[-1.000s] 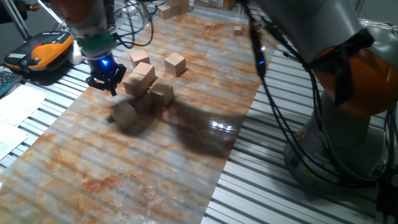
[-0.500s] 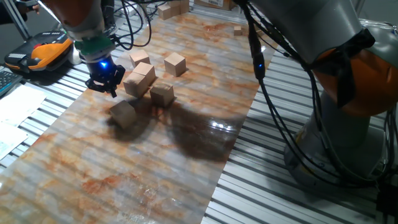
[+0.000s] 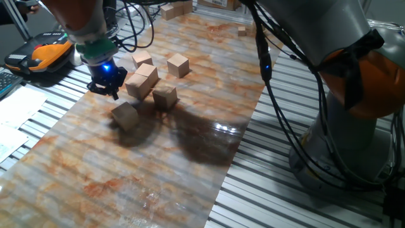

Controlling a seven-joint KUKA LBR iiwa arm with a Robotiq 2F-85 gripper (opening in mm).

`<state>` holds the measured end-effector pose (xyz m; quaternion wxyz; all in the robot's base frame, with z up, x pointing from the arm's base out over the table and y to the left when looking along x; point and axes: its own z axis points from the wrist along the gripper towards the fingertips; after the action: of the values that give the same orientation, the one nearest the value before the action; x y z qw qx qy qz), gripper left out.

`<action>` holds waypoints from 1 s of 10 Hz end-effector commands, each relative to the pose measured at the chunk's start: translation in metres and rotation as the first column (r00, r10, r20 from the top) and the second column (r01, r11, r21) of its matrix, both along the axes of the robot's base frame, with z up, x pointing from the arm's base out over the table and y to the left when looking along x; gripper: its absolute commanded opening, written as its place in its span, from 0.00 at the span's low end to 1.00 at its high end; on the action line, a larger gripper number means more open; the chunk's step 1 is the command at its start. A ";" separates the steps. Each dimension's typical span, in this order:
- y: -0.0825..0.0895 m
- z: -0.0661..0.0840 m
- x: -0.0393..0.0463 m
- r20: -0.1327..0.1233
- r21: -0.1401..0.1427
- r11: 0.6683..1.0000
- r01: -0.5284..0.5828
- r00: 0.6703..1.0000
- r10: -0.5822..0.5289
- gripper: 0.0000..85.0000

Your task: Stack the blocks into a pyramid shape

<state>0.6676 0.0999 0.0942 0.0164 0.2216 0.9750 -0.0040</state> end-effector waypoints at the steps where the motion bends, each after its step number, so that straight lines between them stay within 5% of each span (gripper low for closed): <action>1: 0.001 0.000 0.0003 0.003 -0.022 0.999 0.035 0.999 -0.035 0.00; 3: 0.002 0.000 0.0007 0.006 -0.035 0.998 0.052 0.999 -0.052 0.00; 4: 0.002 0.000 0.0006 0.003 -0.041 0.998 0.056 0.998 -0.056 0.20; 10: 0.003 0.000 0.0003 -0.012 -0.025 0.999 0.047 0.999 -0.048 0.20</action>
<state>0.6679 0.1030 0.0943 0.0120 0.2440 0.9696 -0.0171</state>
